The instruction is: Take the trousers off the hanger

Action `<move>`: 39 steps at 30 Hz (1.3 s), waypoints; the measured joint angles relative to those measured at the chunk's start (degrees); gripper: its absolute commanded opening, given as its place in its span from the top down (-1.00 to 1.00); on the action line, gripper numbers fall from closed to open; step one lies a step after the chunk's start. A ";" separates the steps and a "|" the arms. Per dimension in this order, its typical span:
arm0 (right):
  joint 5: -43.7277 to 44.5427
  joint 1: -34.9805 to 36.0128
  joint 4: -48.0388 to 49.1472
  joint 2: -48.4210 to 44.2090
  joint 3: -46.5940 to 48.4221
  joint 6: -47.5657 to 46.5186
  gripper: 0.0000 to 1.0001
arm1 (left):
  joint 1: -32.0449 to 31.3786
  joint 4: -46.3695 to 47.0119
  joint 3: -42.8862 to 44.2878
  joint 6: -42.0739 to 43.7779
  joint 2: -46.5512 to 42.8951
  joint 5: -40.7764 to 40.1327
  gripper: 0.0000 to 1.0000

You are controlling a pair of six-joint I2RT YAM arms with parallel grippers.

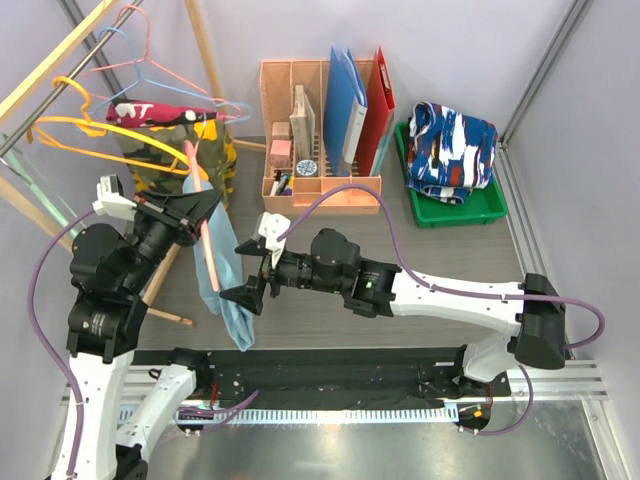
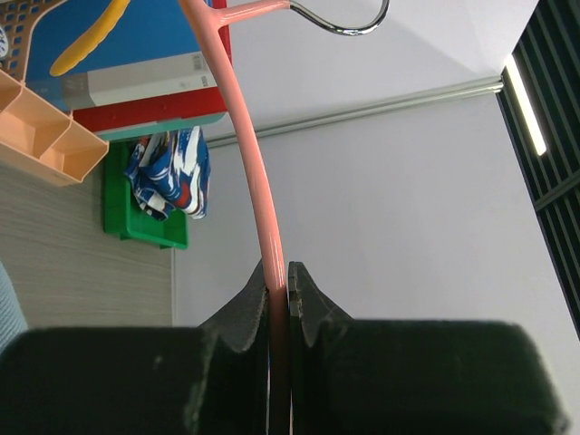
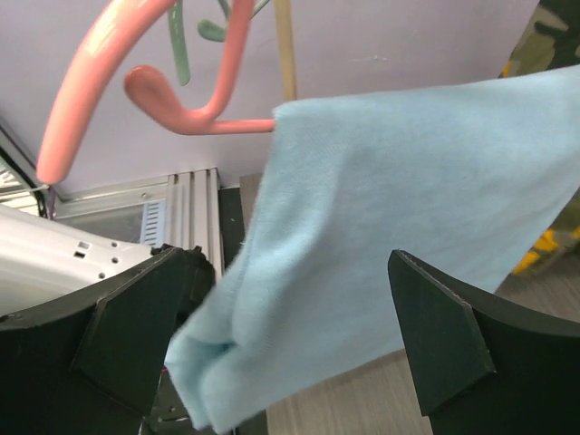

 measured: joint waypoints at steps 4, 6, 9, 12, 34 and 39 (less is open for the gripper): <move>0.11 0.72 -0.31 0.48 0.24 1.46 -0.98 | -0.04 -0.07 0.00 0.02 0.04 -0.33 0.99; 1.70 1.16 -0.57 1.75 1.38 1.97 -0.96 | -0.04 -0.07 0.00 0.02 -0.15 -0.50 1.00; 6.29 1.42 -1.07 4.11 3.28 1.60 -0.90 | -0.07 -0.04 0.02 0.02 -0.20 -0.50 1.00; 10.43 1.42 -2.54 5.75 4.07 0.28 -0.78 | -0.24 -0.07 0.07 0.02 -0.20 -0.46 0.99; 13.51 -2.36 -7.15 5.22 4.90 -9.11 -0.37 | -1.29 0.02 0.07 0.24 -0.13 0.26 1.00; 12.70 -4.79 -8.94 3.61 4.72 -9.90 -0.37 | -1.55 0.02 0.04 0.20 -0.02 0.63 1.00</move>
